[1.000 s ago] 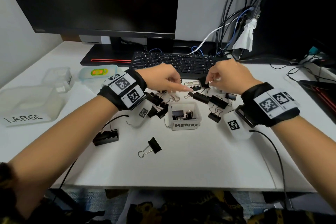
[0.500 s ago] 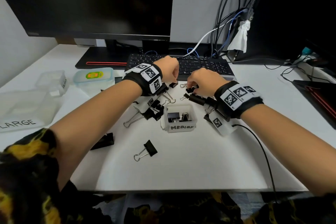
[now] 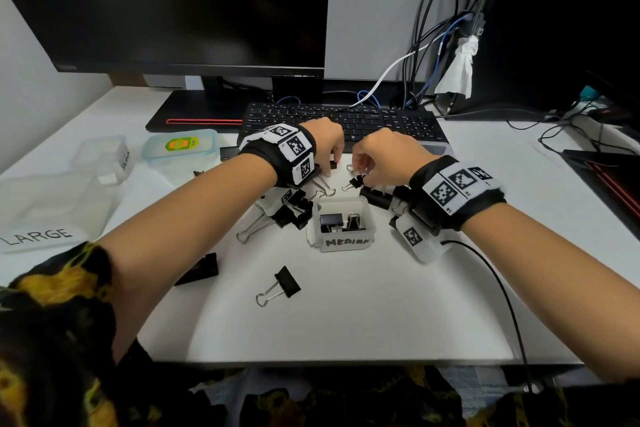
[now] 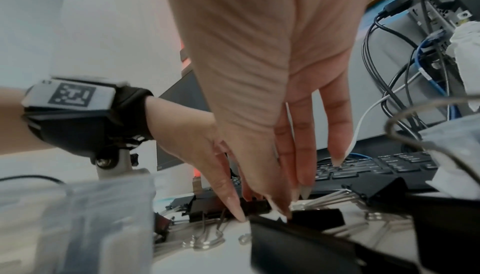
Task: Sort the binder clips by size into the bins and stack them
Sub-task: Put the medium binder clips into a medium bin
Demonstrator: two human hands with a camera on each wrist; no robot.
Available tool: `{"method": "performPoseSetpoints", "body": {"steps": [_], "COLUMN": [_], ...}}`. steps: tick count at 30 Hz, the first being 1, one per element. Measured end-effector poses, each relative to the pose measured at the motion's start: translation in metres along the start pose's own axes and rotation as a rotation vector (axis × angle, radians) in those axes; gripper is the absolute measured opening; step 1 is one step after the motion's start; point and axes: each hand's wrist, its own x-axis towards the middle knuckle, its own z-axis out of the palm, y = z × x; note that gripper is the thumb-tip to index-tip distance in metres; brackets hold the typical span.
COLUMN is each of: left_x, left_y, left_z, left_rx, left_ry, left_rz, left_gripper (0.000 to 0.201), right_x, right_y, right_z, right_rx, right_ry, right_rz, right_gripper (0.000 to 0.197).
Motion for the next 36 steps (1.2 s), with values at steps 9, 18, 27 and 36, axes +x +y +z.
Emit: {"method": "performPoseSetpoints", "body": {"steps": [9, 18, 27, 36], "left_x": [-0.008, -0.005, -0.001, -0.003], "left_y": [-0.007, -0.003, -0.004, 0.0], "left_z": [0.006, 0.016, 0.02, 0.02], "left_rx": [-0.03, 0.044, 0.075, 0.074], "left_ry": [0.042, 0.118, 0.124, 0.121], "left_rz": [-0.007, -0.061, -0.066, -0.083], "left_gripper": [0.041, 0.035, 0.033, 0.033], "right_x": [0.002, 0.002, -0.009, -0.021], "right_y": [-0.01, -0.009, 0.042, 0.078], "right_z": [0.007, 0.006, -0.023, -0.01], "right_rx": [-0.002, 0.044, 0.254, 0.116], "right_ry": [-0.037, 0.004, 0.154, 0.114], "right_rz": [-0.023, -0.061, 0.155, 0.415], "right_gripper": [0.008, 0.005, 0.005, 0.022]}}
